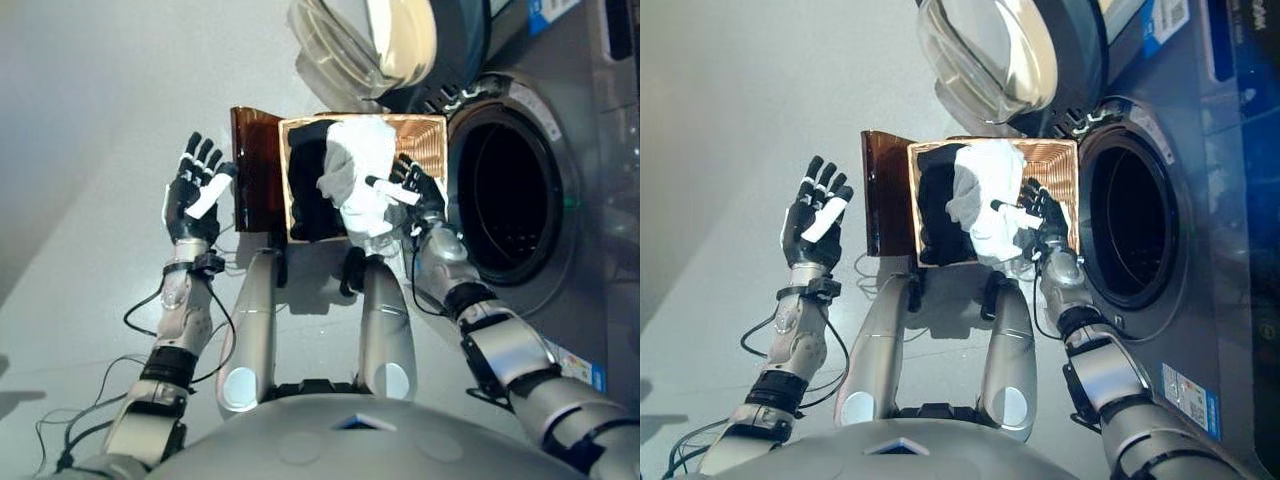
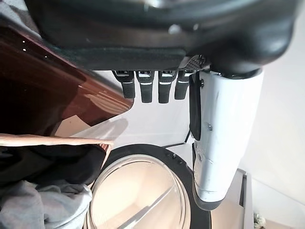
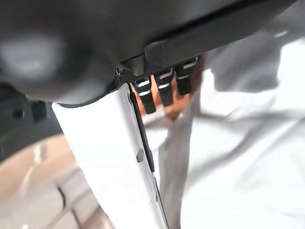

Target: Pick up the clothes and place them into the washing machine

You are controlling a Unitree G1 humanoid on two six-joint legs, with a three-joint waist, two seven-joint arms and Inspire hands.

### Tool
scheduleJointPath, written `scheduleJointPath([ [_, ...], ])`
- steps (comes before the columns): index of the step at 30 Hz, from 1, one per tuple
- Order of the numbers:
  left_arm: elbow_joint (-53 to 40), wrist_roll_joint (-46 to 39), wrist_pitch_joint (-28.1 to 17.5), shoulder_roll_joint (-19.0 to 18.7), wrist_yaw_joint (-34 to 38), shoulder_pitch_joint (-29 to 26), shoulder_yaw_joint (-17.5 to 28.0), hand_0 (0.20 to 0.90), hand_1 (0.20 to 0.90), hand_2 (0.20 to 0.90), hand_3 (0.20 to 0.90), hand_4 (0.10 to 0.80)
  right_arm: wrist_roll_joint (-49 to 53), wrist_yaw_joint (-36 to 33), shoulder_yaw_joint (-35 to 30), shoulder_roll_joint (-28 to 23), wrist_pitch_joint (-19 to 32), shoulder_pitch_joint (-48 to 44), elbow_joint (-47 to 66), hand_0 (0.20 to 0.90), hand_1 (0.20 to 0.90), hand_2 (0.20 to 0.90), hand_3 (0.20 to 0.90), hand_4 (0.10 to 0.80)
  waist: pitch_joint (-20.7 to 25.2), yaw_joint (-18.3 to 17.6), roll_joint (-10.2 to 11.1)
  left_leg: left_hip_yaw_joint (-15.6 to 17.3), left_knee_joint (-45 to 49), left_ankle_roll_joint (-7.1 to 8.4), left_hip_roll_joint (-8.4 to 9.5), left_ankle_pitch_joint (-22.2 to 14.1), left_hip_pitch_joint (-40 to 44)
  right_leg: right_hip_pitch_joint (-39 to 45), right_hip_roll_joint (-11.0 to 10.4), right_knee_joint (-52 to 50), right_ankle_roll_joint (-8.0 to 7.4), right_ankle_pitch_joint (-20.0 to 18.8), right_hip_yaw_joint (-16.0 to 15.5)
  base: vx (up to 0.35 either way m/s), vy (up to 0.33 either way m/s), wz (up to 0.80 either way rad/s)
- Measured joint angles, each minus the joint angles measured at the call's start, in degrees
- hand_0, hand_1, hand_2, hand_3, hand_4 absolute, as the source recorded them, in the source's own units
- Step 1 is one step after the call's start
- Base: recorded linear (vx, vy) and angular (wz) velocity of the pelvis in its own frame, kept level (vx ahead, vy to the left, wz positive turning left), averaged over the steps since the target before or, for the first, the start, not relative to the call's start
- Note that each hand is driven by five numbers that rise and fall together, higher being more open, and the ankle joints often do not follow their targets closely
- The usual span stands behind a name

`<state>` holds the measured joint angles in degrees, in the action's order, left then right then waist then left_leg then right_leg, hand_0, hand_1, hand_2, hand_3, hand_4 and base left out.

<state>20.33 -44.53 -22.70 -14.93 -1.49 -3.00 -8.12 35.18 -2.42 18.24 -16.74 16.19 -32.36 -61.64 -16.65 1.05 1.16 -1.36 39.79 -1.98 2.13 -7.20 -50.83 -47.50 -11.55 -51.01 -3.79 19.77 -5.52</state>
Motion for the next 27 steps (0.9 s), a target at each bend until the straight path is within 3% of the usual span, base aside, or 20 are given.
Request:
scheduleJointPath([
  [6,0.0,-0.01,0.0,-1.42,-0.36,-0.65,-0.42,0.9,0.9,0.9,0.9,0.8,-4.13,-0.41,1.09,-0.6,-0.1,-5.47,-3.88,0.9,0.9,0.9,0.9,0.8,0.0,1.77,-0.03,-0.44,1.03,-0.32,0.93,-0.31,-0.76,-0.31,-0.7,-1.13,0.2,0.68,-0.08,-0.011,0.033,0.09],
  [15,0.01,-0.09,-0.01,-1.83,-0.69,-0.77,-0.37,0.9,0.9,0.9,0.9,0.8,-2.99,0.89,2.71,-1.89,-0.82,-4.97,-2.24,0.9,0.9,0.9,0.9,0.8,0.09,2.48,-0.27,-0.45,3.45,-0.88,2.06,-1.1,-3.3,-1.96,-1.51,-2.91,-0.31,2.21,0.12,-0.009,0.023,0.05],
  [16,0.02,-0.29,-0.01,-1.84,-1.02,-1.17,-0.37,0.9,0.9,0.9,0.9,0.8,-3.05,1.76,4.59,-2.36,-1.17,-5.22,-2.02,0.686,0.686,0.686,0.686,0.647,0.1,2.71,-0.29,-0.42,3.97,-0.95,2.46,-1.17,-3.49,-1.97,-1.62,-3.18,-0.33,2.21,0.1,-0.024,0.038,0.05],
  [17,0.08,-0.38,0.0,-1.78,-1.1,-1.14,-0.45,0.9,0.9,0.9,0.9,0.8,-3.16,2.52,5.17,-3.03,-1.25,-5.24,-2.1,0.601,0.601,0.601,0.601,0.586,0.1,2.73,-0.29,-0.51,4.49,-1.04,2.46,-1.51,-3.58,-2.0,-1.84,-3.78,-0.44,2.55,0.16,-0.02,0.024,0.08],
  [18,0.08,-0.39,0.0,-1.79,-1.15,-1.19,-0.46,0.9,0.9,0.9,0.9,0.8,-3.27,2.64,5.25,-3.02,-1.24,-5.33,-2.42,0.615,0.615,0.615,0.615,0.596,0.1,2.82,-0.29,-0.53,4.64,-1.08,2.59,-1.53,-3.6,-1.97,-1.93,-3.93,-0.48,2.63,0.23,-0.027,0.036,0.08],
  [19,0.07,-0.44,0.0,-1.81,-1.16,-1.45,-0.37,0.9,0.9,0.9,0.9,0.8,-3.31,2.64,5.27,-3.27,-1.3,-5.41,-2.65,0.727,0.727,0.727,0.727,0.676,0.1,2.99,-0.29,-0.53,4.89,-1.12,2.61,-1.63,-3.63,-1.95,-1.99,-4.05,-0.44,2.7,0.24,0.0,0.0,0.0],
  [20,0.08,-0.48,0.0,-1.84,-1.16,-1.61,-0.27,0.9,0.9,0.9,0.9,0.8,-3.8,2.64,5.28,-3.42,-1.29,-5.47,-2.88,0.669,0.669,0.669,0.669,0.635,0.1,3.0,-0.29,-0.46,5.17,-1.25,2.63,-1.71,-3.67,-1.96,-2.05,-4.22,-0.44,2.7,0.26,-0.02,0.03,-0.01],
  [21,0.09,-0.48,0.0,-1.83,-1.17,-1.64,-0.28,0.9,0.9,0.9,0.9,0.8,-4.52,2.67,5.34,-3.56,-1.33,-5.43,-2.94,0.464,0.464,0.464,0.464,0.488,0.1,2.97,-0.29,-0.37,5.33,-1.33,2.66,-1.81,-3.67,-1.97,-2.19,-4.37,-0.42,2.74,0.3,0.0,0.0,0.0],
  [22,0.08,-0.48,0.0,-1.83,-1.17,-1.65,-0.28,0.9,0.9,0.9,0.9,0.8,-4.7,2.72,5.34,-3.68,-1.34,-5.44,-2.94,0.403,0.403,0.403,0.403,0.445,0.1,2.97,-0.29,-0.31,5.34,-1.36,2.66,-1.82,-3.67,-1.98,-2.22,-4.38,-0.42,2.74,0.35,0.0,0.0,0.0],
  [23,0.08,-0.48,0.0,-1.83,-1.17,-1.68,-0.28,0.9,0.9,0.9,0.9,0.8,-5.2,2.79,5.35,-3.7,-1.34,-5.44,-2.94,0.2,0.2,0.2,0.2,0.3,0.1,2.95,-0.29,-0.27,5.38,-1.39,2.67,-1.84,-3.66,-2.0,-2.22,-4.4,-0.42,2.74,0.42,-0.017,0.019,-0.03],
  [27,0.08,-0.48,0.0,-1.83,-1.67,-1.61,-0.24,0.9,0.9,0.9,0.9,0.8,-7.77,5.44,6.24,-3.55,-1.67,-5.25,-3.23,0.2,0.2,0.2,0.2,0.3,0.1,2.95,-0.29,0.02,5.88,-1.7,2.66,-2.06,-3.66,-2.08,-2.26,-4.68,-0.42,2.75,0.88,-0.02,0.004,-0.03],
])
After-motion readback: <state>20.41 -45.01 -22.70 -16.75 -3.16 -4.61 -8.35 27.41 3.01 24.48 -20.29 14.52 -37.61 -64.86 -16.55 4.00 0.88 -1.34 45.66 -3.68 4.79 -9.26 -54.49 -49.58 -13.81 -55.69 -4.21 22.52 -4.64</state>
